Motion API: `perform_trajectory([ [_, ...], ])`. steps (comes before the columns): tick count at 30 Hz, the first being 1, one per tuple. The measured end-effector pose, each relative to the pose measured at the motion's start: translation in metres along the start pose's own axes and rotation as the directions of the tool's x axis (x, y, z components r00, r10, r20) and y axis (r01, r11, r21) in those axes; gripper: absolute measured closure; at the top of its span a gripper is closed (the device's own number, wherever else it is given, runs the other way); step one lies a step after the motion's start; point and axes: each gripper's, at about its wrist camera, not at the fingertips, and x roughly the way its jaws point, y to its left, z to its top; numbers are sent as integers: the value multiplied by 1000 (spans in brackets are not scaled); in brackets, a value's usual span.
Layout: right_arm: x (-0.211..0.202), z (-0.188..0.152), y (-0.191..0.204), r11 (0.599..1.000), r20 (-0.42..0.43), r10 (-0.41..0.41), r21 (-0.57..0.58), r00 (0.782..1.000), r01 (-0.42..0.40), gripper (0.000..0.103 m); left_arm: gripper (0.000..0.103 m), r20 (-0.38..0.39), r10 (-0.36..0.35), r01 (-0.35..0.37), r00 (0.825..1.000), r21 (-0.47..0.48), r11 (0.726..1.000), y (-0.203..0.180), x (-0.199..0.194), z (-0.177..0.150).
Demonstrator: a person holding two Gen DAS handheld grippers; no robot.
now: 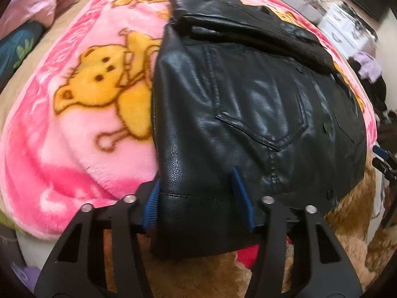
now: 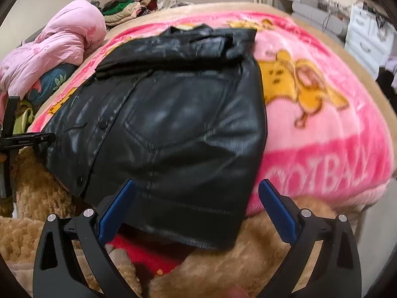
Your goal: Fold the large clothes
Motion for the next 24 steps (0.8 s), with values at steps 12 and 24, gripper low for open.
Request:
perform_trajectory([
  [12,44,-17,-14,999,-106,45,6,993,-44,34,95,120,-104,113,987,-70,991,3,-32,13],
  [24,-55,12,-14,962,258,271,-27,928,-273,85,96,246,-150,177,958,-91,980,-5,-58,46],
])
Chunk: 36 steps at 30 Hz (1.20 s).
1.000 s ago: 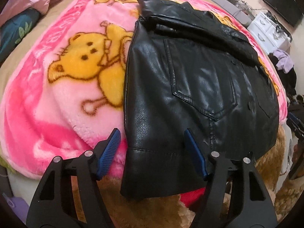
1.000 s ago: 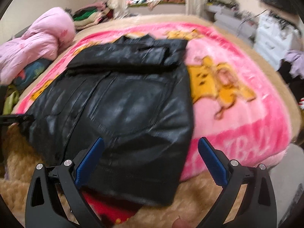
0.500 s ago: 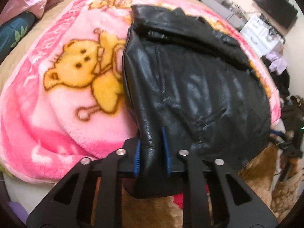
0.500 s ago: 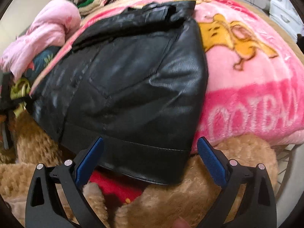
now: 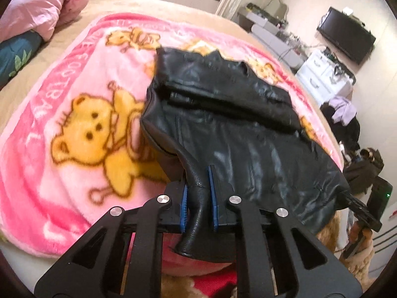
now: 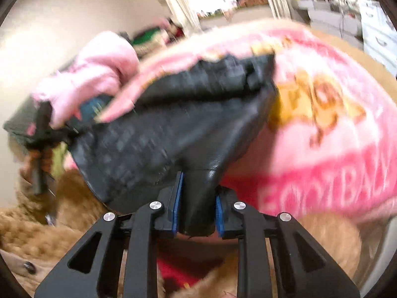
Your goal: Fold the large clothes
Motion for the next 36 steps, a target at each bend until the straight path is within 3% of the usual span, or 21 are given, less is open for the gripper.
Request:
perform_trajectory([
  [5,-9,32,-2,999,122,39,22,992,-42,90,96,60,-17,18,998,-31,999,-1,-10,21],
  [12,-10,81,-10,999,226,4,45,974,-14,90,95,146,-3,14,989,-76,997,-2,-16,57],
  [22,21,135,-28,993,280,-75,110,957,45,90,94,234,32,-13,972,-82,997,-13,0,99],
  [26,41,153,-36,988,285,-105,141,953,67,90,94,240,32,-9,970,-98,995,-9,12,117],
  [36,86,185,-61,975,254,-153,196,955,104,90,94,225,107,-92,968,-76,993,-12,50,153],
])
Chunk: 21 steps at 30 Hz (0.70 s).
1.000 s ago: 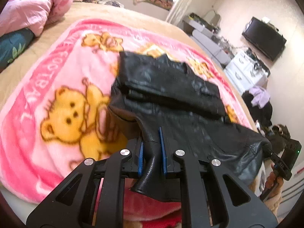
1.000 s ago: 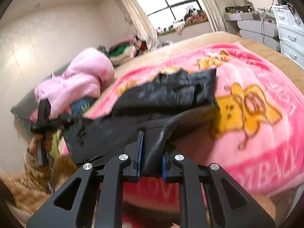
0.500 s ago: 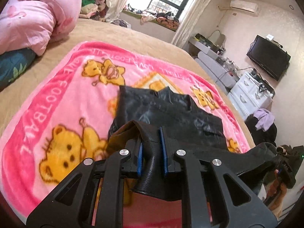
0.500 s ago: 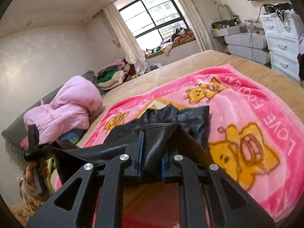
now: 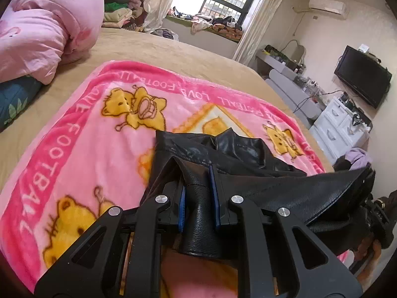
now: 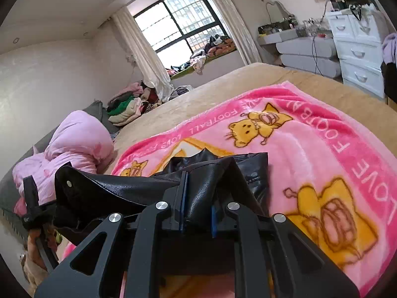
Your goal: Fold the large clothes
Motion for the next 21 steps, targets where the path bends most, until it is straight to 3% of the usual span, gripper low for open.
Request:
perform_trajectory([
  [12,62,-3,-17,994,-23,-102,-32,994,101,89,93,-26,89,-88,996,44,995,3,50,6],
  [21,85,-5,-26,991,-50,-134,-32,990,133,85,90,-55,103,-100,993,55,993,12,74,2],
])
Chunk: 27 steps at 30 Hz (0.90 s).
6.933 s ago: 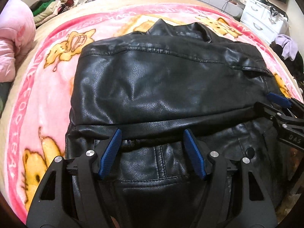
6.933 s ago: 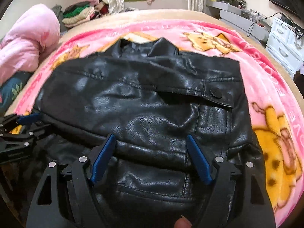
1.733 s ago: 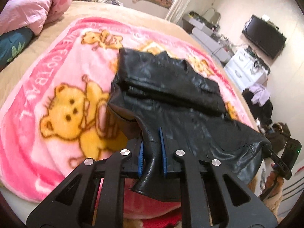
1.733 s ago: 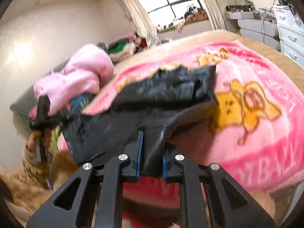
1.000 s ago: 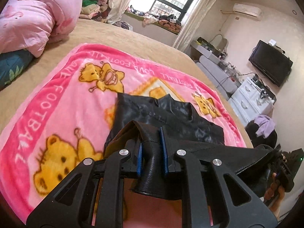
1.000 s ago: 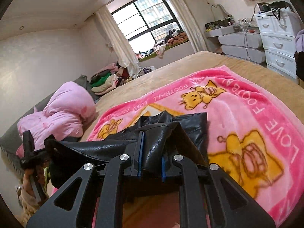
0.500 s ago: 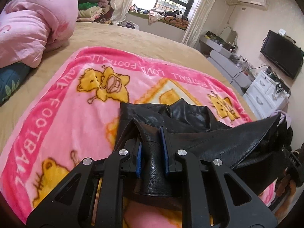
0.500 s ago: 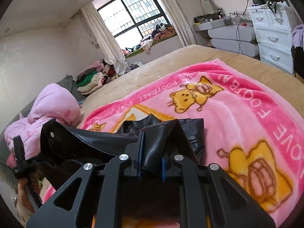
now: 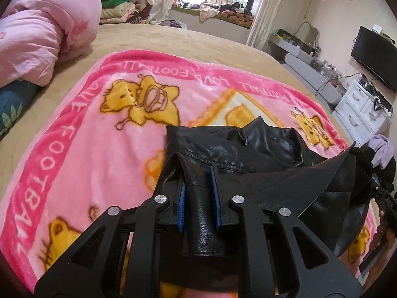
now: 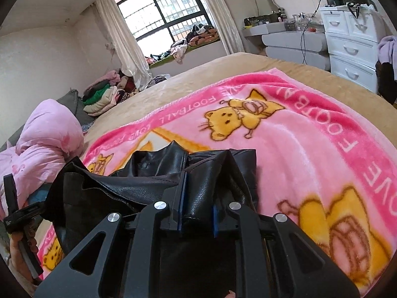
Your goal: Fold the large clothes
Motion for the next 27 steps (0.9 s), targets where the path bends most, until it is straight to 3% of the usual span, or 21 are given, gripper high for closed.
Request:
perform_trajectory([
  [5,4,-3,-2,1000,-1,-17,-13,1000,17,74,85,-3,-20,20,1000,-21,1000,6,6,-2],
  [7,0,-3,-1,1000,19,-21,-22,1000,21,61,82,6,-46,46,999,-37,998,8,2,-1],
  [9,-9,-1,0,999,53,-25,-31,998,27,46,71,36,-66,67,997,-40,997,7,-6,0],
  [11,-14,0,2,997,68,-34,-61,997,39,46,64,83,-28,30,996,-26,999,6,-16,2],
  [14,-12,2,6,990,51,-56,-125,997,62,45,63,121,22,-20,992,-14,1000,10,-24,5],
  [17,3,2,15,969,3,-117,-217,993,115,45,63,79,92,-94,993,24,995,13,-8,4],
  [21,42,-3,21,910,-93,-257,-358,962,208,45,63,-29,131,-129,991,72,989,15,34,-4],
  [25,70,-2,14,908,-146,-269,-368,952,200,45,63,-55,151,-143,987,126,982,8,52,-9],
  [26,74,-1,13,907,-148,-269,-372,952,199,46,67,-49,154,-146,987,140,979,5,54,-8],
  [27,79,0,11,908,-150,-265,-372,952,194,60,80,-41,157,-148,987,163,975,1,55,-7],
])
